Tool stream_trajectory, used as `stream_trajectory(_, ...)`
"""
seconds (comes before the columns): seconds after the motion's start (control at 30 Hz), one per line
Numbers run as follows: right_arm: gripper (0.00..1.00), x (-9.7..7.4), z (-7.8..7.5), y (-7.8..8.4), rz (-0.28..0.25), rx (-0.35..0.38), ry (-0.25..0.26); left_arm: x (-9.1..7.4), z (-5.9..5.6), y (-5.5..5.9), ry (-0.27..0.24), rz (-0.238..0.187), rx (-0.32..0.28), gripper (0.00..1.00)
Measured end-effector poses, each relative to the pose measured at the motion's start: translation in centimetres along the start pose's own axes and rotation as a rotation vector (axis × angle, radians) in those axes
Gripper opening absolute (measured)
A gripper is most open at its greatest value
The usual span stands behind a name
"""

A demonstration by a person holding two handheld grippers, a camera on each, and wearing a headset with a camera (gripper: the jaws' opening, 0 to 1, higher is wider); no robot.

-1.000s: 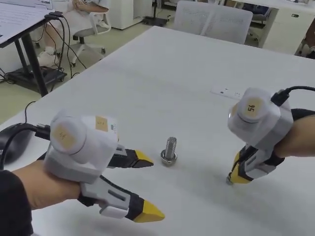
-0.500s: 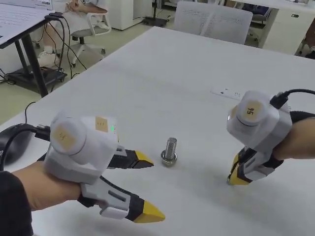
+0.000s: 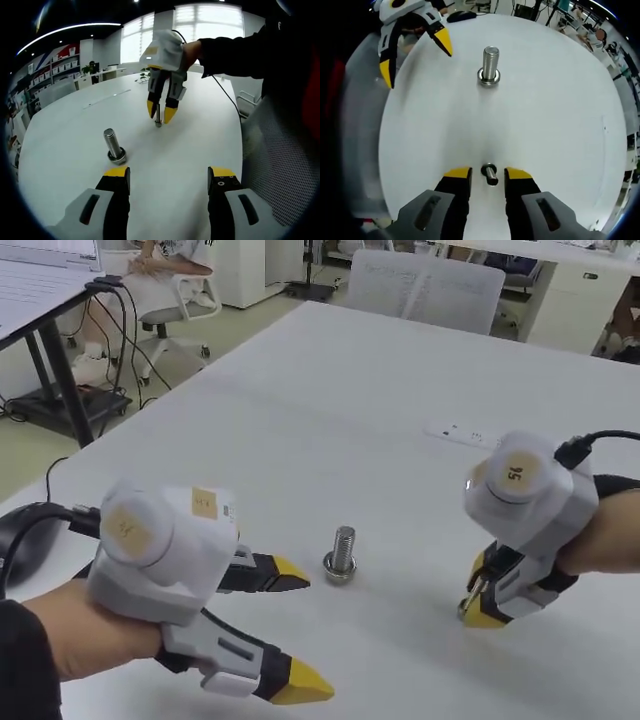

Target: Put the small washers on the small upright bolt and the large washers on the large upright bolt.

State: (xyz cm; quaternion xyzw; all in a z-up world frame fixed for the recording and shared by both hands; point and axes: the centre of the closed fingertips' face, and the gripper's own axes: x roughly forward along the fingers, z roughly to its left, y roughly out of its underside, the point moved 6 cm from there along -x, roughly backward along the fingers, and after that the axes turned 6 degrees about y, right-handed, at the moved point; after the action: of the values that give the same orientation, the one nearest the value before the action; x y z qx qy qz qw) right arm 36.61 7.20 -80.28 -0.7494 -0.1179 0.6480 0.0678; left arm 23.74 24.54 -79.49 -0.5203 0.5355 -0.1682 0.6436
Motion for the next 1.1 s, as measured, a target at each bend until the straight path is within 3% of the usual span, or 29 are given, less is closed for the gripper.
stream_trajectory(0.27,0.45,-0.3,0.4,0.3,-0.065,0.04,0.01,0.0,-0.1,-0.2,0.001,-0.003,0.003,0.62)
stream_trajectory(0.4,0.46,-0.8,1.0,0.6,-0.073,0.067,0.018,0.0,-0.1,-0.2,0.002,-0.001,0.005,0.62)
stream_trajectory(0.87,0.56,-3.1,2.3,1.1,-0.191,0.134,0.096,-0.5,0.3,-0.9,-0.023,-0.019,0.007,0.63)
stream_trajectory(1.1,0.57,-4.2,2.7,1.2,-0.28,0.202,0.13,-1.1,0.7,-1.5,-0.046,-0.033,0.001,0.63)
